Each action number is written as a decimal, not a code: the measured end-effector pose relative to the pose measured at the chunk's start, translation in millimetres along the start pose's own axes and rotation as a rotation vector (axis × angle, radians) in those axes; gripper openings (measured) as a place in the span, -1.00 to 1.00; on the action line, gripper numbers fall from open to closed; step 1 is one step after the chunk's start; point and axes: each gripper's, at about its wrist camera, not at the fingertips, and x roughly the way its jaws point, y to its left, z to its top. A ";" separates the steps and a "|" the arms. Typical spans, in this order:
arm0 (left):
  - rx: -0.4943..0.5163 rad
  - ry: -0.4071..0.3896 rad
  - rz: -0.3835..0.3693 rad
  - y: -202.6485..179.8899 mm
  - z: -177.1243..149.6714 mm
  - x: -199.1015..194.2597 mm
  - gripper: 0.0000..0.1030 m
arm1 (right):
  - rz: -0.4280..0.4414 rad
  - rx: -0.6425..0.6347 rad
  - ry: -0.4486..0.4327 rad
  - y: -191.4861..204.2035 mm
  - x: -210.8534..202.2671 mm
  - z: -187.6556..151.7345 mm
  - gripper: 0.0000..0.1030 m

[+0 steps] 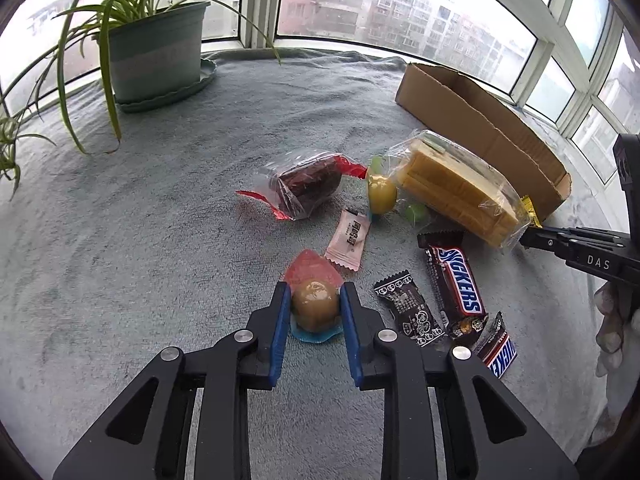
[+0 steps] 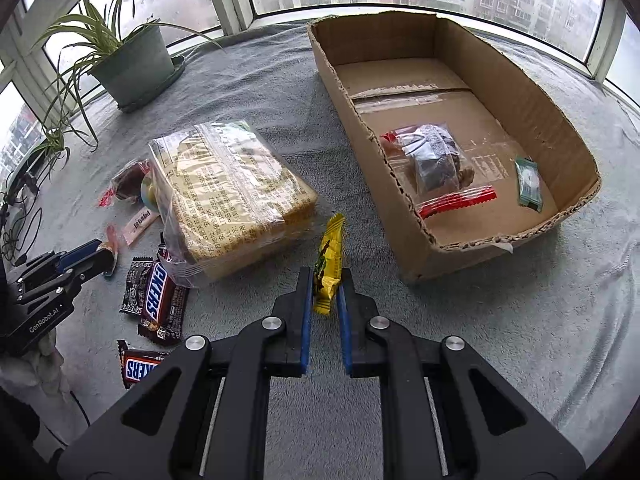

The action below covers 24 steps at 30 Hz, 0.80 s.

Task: Organize snacks
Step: 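Carry both snacks into the box and open both tools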

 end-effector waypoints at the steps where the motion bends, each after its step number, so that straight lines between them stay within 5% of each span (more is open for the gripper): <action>1: -0.005 -0.001 0.000 0.4 -0.3 -0.4 -0.55 | 0.003 0.000 -0.003 0.3 -1.5 0.3 -0.77; 10: -0.033 -0.051 -0.036 -2.6 14.8 -25.5 -0.55 | 0.047 -0.011 -0.054 2.5 -29.2 5.1 -0.77; 24: 0.056 -0.149 -0.142 -53.7 92.6 -33.3 -0.55 | -0.004 0.001 -0.168 -36.7 -61.0 54.2 -0.77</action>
